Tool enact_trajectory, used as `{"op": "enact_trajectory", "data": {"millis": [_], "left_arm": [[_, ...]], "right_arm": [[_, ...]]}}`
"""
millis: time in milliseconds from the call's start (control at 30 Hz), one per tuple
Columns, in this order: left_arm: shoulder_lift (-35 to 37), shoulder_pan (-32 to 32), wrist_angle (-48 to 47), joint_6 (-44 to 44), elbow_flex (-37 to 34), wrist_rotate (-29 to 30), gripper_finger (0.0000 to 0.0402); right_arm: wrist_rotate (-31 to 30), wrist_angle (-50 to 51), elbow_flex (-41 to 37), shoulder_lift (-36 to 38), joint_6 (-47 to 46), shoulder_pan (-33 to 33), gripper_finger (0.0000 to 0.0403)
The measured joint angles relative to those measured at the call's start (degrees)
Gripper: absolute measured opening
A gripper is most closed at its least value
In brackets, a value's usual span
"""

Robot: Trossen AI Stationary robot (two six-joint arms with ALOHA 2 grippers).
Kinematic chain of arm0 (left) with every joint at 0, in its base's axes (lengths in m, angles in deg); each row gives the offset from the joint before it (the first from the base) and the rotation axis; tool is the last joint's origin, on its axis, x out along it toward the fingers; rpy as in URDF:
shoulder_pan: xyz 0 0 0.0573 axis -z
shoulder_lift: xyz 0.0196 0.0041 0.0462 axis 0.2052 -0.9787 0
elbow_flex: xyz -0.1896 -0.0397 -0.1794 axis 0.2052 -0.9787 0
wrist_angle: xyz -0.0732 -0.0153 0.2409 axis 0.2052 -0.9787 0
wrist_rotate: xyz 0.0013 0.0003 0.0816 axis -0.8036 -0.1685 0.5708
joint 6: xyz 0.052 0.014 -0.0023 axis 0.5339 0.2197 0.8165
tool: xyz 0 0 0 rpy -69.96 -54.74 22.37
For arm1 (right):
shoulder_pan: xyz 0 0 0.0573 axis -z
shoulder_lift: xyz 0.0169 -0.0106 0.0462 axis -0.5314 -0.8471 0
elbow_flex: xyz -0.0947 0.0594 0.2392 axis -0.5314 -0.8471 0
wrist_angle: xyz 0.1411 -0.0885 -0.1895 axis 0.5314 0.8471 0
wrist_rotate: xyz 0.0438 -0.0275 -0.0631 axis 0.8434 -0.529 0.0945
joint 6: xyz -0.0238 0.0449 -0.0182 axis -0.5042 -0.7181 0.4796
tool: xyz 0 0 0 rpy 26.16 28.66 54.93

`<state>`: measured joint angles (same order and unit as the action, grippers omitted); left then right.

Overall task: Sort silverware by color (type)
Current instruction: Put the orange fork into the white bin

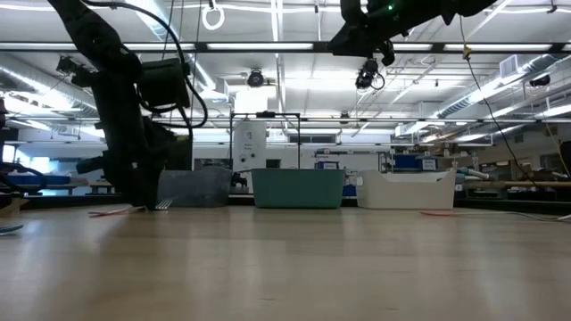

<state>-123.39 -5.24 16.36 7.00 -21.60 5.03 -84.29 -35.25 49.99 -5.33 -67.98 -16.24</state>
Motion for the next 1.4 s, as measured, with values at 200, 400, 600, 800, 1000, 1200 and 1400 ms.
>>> {"op": "enact_trajectory", "data": {"millis": [200, 400, 600, 800, 1000, 1200, 1400], "left_arm": [[0.0, -0.1, -1.7, 5.6, 0.0, 0.7, 0.0036], [1.2, -0.2, -3.6, 11.3, 2.5, -5.1, 0.0014], [6.4, -0.1, -3.8, 17.4, 10.6, -10.3, 0.0014], [7.3, 0.0, 2.5, 22.3, 21.5, -5.4, 0.0013], [4.8, -0.1, 14.0, 29.8, 30.1, -2.0, 0.0013], [1.4, 0.0, 17.2, 34.4, 34.2, -1.8, 0.0013], [-1.4, 1.0, 18.8, 34.5, 34.4, -1.7, 0.0012]], "right_arm": [[0.0, 0.3, 0.0, 0.0, 0.1, 0.0, 0.0109], [0.1, 0.4, 0.0, 0.0, 1.4, 0.0, 0.0109], [5.6, 0.4, 0.0, 0.0, -1.9, 0.2, 0.0110], [14.6, 1.7, 0.0, -0.4, -13.7, 0.5, 0.0110], [15.2, 0.9, 0.0, -3.7, -12.1, -1.4, 0.0110], [13.7, -9.2, 0.0, -8.0, -9.6, -2.0, 0.0118], [11.1, -14.0, 0.0, -11.7, -10.5, -1.4, 0.0124]]}}
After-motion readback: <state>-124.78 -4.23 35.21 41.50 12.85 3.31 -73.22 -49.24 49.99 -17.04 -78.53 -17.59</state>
